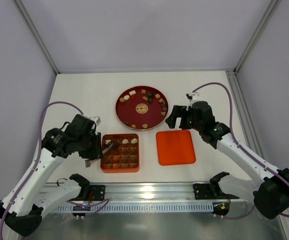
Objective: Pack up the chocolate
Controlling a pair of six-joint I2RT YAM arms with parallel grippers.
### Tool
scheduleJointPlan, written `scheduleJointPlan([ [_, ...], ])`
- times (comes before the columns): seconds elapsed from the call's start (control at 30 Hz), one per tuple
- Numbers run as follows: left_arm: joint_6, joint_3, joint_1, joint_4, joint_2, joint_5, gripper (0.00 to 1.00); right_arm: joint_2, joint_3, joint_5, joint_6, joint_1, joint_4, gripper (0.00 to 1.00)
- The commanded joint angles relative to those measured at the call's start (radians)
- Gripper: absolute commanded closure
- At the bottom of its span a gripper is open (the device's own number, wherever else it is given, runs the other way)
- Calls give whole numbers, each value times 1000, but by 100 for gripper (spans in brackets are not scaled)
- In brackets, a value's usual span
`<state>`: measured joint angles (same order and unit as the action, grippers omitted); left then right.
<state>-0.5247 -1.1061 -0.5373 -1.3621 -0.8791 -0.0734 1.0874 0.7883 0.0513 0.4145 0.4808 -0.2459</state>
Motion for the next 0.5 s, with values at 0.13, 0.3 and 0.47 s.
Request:
scheduleJointPlan([
  [0.13,-1,0,-6,-83,-15,-22,70,5,0,-4,-3,4,51,0],
  [0.3,0,0,-6,-75,-24,-23,67,2,-6,-5,-2,4,56,0],
  [0.47,2,-8,-6,-68,-31,-25,66,-3,-9,-5,-3,4,54,0],
])
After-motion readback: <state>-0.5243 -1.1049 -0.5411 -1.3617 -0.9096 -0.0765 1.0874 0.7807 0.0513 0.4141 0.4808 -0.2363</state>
